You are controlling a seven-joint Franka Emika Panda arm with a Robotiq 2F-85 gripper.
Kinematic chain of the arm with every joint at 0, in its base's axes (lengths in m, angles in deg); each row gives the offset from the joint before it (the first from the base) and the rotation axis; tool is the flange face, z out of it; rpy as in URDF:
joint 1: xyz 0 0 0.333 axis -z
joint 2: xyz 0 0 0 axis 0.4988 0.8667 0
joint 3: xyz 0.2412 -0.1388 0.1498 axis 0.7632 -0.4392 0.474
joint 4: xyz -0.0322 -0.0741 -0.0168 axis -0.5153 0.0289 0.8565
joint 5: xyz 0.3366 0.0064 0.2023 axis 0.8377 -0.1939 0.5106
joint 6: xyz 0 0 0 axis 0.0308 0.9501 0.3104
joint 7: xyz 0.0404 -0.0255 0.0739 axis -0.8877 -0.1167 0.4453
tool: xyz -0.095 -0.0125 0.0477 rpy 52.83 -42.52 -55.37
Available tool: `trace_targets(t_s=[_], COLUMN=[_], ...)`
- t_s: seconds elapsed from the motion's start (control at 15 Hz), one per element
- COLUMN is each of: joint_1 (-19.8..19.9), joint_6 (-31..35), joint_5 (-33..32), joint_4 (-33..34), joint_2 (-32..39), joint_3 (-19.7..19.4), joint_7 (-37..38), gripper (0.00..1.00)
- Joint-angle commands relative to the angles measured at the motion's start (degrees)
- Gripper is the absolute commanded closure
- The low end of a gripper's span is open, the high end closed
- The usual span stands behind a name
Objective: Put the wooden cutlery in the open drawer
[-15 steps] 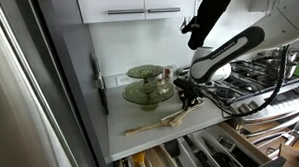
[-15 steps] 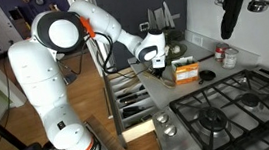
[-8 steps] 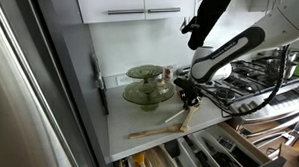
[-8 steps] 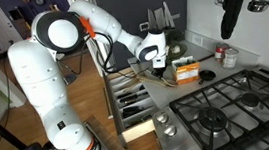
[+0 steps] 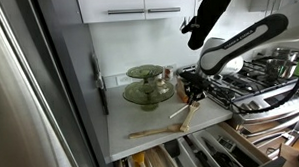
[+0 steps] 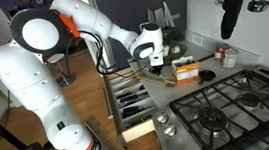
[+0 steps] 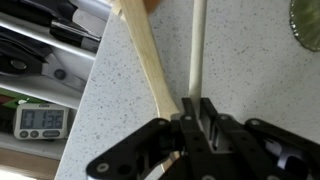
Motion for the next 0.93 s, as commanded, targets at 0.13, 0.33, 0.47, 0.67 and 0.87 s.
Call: trace_targets(t_s=[0.13,0.33,0.47,0.67,0.87], joint_1=[-0.02,-0.86,-2.01,-4.24,-6.16], joint_6=[-4.15,-6.09,-8.32,-12.76,-18.53], joint_5=[2.71,3.32,4.21,6.76,9.23], joint_4=[-9.87,-13.28,-15.03,-16.13,-15.55], joint_2=[-11.14,-15.40,-17.88,-20.25,-20.92], joint_3=[0.33,1.09,1.71,2.72,3.65], joint_7=[-7.81,-11.99,-16.70,-24.00,-30.69], gripper=[0.97,0.97,0.97,0.97,0.97])
